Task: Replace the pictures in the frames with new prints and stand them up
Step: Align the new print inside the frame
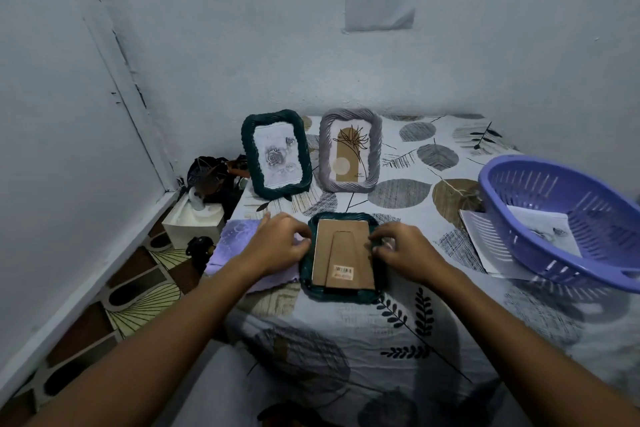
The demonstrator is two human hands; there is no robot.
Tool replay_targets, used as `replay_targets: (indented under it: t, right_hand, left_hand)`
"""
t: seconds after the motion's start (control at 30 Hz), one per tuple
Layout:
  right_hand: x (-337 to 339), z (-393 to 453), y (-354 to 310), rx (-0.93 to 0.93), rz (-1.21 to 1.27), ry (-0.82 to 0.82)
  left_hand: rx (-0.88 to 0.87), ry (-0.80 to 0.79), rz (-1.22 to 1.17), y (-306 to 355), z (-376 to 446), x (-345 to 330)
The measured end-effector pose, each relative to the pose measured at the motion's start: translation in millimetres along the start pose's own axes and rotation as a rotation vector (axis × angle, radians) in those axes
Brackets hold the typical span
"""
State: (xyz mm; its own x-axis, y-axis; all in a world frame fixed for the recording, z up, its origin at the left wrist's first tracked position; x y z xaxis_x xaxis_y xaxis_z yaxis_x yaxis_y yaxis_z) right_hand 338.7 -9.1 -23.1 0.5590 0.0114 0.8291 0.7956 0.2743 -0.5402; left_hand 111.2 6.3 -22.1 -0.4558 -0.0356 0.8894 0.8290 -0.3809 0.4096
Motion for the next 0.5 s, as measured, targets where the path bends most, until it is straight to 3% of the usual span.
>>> replay_targets:
  t: [0.17,0.5]
  right_hand:
    - [16.3,29.5,13.1,-0.033,0.057,0.053]
    - [10.0,76.5,32.5,-0.02,0.012,-0.098]
  left_hand:
    - [0.015,0.027,0.005,-10.8,38.5,8.3]
    - [-0.091,-0.216,0.165,-24.9,85.2,-13.4]
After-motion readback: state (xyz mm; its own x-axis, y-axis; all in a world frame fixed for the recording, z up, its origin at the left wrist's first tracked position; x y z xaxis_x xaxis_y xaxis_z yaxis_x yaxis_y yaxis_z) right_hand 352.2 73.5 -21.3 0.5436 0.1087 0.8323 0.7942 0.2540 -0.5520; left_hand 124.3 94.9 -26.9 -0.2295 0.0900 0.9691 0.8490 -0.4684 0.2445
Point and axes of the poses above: each hand's wrist, its own z-axis towards the middle knuckle, its own x-axis out of the back of the hand, y = z × x, the point moved 5 cm from there along z, towards the middle knuckle
